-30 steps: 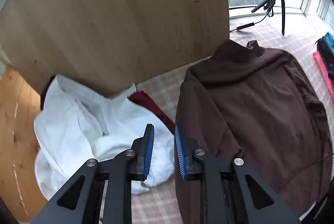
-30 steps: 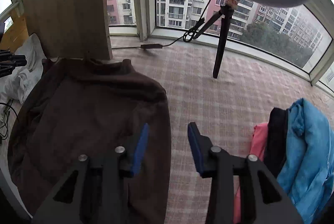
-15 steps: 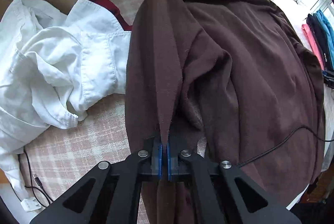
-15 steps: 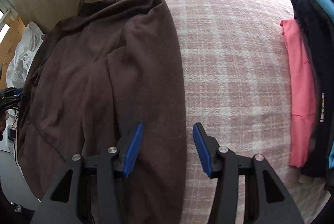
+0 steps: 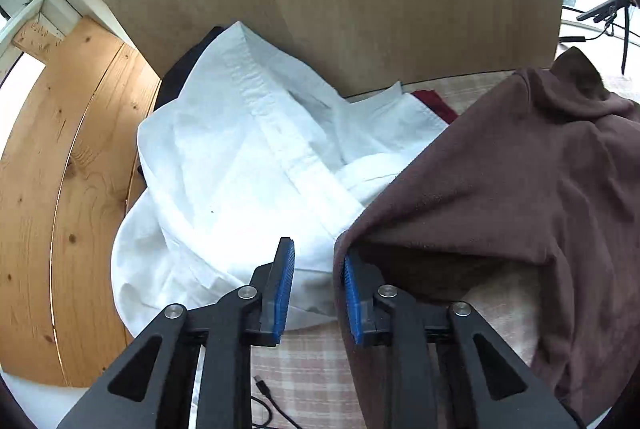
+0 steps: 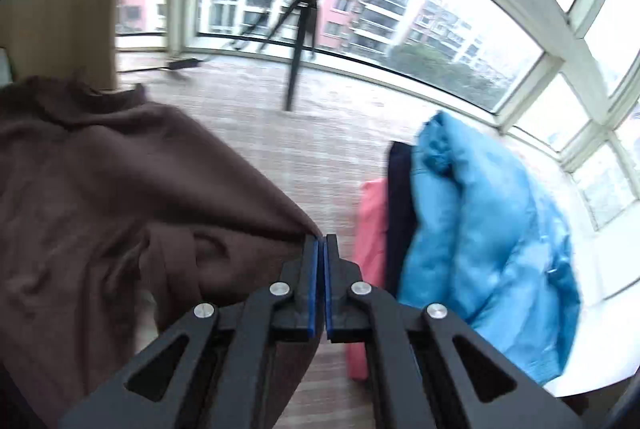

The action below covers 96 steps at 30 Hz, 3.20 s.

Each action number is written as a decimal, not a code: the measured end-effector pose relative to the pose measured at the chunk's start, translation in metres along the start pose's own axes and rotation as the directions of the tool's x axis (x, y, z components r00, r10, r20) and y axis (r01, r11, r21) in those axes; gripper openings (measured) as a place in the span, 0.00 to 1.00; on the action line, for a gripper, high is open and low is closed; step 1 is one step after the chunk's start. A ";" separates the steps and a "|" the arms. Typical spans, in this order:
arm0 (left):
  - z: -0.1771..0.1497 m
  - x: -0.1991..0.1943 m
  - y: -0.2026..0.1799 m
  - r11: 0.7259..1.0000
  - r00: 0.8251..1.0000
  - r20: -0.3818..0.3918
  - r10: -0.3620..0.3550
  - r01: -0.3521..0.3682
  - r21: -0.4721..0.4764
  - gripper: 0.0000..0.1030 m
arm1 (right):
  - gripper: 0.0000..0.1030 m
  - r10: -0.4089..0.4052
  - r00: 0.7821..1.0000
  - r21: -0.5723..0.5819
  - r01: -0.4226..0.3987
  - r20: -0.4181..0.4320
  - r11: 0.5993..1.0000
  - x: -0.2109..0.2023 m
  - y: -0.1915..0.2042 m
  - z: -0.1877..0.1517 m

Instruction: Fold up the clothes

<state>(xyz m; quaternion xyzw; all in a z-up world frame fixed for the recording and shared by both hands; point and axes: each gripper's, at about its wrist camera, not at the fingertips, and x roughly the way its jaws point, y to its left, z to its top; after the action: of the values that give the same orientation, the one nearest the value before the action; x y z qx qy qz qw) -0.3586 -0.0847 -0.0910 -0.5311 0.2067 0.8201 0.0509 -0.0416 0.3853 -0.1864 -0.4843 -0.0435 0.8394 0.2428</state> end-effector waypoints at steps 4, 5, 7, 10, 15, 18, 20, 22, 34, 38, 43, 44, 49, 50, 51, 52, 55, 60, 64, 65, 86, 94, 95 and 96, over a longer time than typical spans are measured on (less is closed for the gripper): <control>-0.021 -0.020 0.005 0.999 0.997 0.060 -0.038 0.036 0.039 0.39 | 0.10 0.124 0.992 0.094 -0.122 -0.007 0.988 -0.010 -0.014 0.003; -0.028 -0.025 0.006 0.997 0.997 0.066 -0.050 0.046 0.061 0.39 | 0.22 0.129 0.991 0.091 -0.130 0.021 0.987 -0.021 -0.012 0.000; -0.042 -0.033 0.012 0.993 0.994 0.071 -0.079 0.072 0.089 0.43 | 0.31 0.207 0.977 0.093 -0.211 0.053 0.973 -0.041 -0.014 -0.012; -0.067 -0.033 0.026 0.997 0.997 0.054 -0.062 0.059 0.045 0.36 | 0.32 0.339 0.938 0.095 -0.345 0.076 0.934 -0.063 -0.006 -0.033; -0.111 -0.077 0.046 0.993 0.984 0.133 -0.120 0.119 0.022 0.37 | 0.33 0.441 0.894 0.071 -0.446 0.085 0.892 -0.092 0.015 -0.076; -0.148 -0.087 0.025 0.952 0.946 0.106 -0.306 0.306 0.013 0.38 | 0.39 0.400 0.916 0.114 -0.398 0.005 0.910 -0.075 0.027 -0.110; -0.177 -0.085 -0.010 0.909 0.909 0.038 -0.416 0.414 0.043 0.39 | 0.39 0.405 0.913 0.165 -0.392 -0.055 0.905 -0.059 0.034 -0.134; -0.205 -0.082 -0.048 0.869 0.872 -0.023 -0.489 0.489 0.075 0.39 | 0.39 0.407 0.907 0.213 -0.379 -0.108 0.901 -0.040 0.043 -0.157; -0.255 -0.055 -0.141 0.781 0.778 -0.154 -0.609 0.622 0.055 0.41 | 0.23 0.356 0.919 0.147 -0.333 -0.170 0.931 -0.011 0.081 -0.198; -0.254 -0.056 -0.152 0.772 0.773 -0.158 -0.614 0.630 0.082 0.11 | 0.00 0.280 0.946 0.071 -0.272 -0.166 0.960 -0.018 0.064 -0.199; -0.253 -0.067 -0.141 0.774 0.778 -0.134 -0.614 0.627 0.093 0.08 | 0.05 0.080 0.982 0.201 -0.045 -0.172 0.979 -0.044 -0.015 -0.202; -0.253 -0.070 -0.137 0.776 0.780 -0.126 -0.613 0.624 0.091 0.08 | 0.07 0.161 0.975 0.220 -0.125 -0.156 0.968 -0.052 -0.011 -0.203; -0.256 -0.094 -0.111 0.761 0.765 -0.109 -0.635 0.643 0.088 0.08 | 0.50 0.404 0.907 0.143 -0.386 -0.123 0.911 -0.080 0.063 -0.210; -0.257 -0.099 -0.105 0.753 0.757 -0.111 -0.643 0.652 0.087 0.08 | 0.50 0.402 0.905 0.109 -0.389 -0.138 0.915 -0.080 0.082 -0.214; -0.262 -0.102 -0.098 0.772 0.780 -0.123 -0.613 0.625 0.114 0.09 | 0.50 0.396 0.905 0.088 -0.387 -0.153 0.918 -0.076 0.095 -0.217; -0.268 -0.097 -0.097 0.819 0.832 -0.154 -0.533 0.553 0.151 0.13 | 0.50 0.392 0.904 0.073 -0.385 -0.169 0.920 -0.072 0.104 -0.220; -0.279 -0.068 -0.087 0.889 0.890 -0.252 -0.381 0.427 0.163 0.10 | 0.50 0.394 0.899 0.083 -0.385 -0.192 0.919 -0.066 0.108 -0.223; -0.235 -0.084 -0.074 0.875 0.884 -0.088 -0.460 0.468 0.124 0.14 | 0.50 0.451 0.886 0.119 -0.440 -0.104 0.890 -0.072 0.086 -0.185; -0.172 -0.084 -0.081 0.870 0.873 0.036 -0.487 0.481 0.109 0.15 | 0.50 0.448 0.894 0.143 -0.442 -0.016 0.886 -0.054 0.073 -0.132; -0.156 -0.080 -0.082 0.868 0.868 0.057 -0.493 0.487 0.096 0.17 | 0.50 0.454 0.891 0.157 -0.447 -0.009 0.880 -0.044 0.072 -0.119; -0.028 0.020 -0.055 0.870 0.906 0.163 -0.390 0.420 -0.258 0.03 | 0.04 0.544 0.838 0.340 -0.521 0.032 0.783 0.081 0.064 -0.022; -0.015 0.043 -0.054 0.943 0.950 0.052 -0.309 0.313 -0.114 0.09 | 0.09 0.389 0.920 0.119 -0.382 -0.049 0.917 0.100 0.071 0.001; -0.017 0.038 -0.054 0.947 0.952 0.044 -0.303 0.306 -0.095 0.10 | 0.10 0.394 0.916 0.112 -0.385 -0.074 0.916 0.104 0.072 0.000; -0.022 0.030 -0.054 0.950 0.953 0.038 -0.301 0.303 -0.071 0.14 | 0.12 0.403 0.910 0.108 -0.393 -0.093 0.913 0.105 0.070 -0.001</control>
<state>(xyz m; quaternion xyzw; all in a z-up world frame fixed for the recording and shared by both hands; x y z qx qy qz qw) -0.3369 -0.0482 -0.1410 -0.5471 0.0911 0.8168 0.1586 -0.1099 0.3705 -0.2912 -0.5189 0.1066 0.8434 0.0897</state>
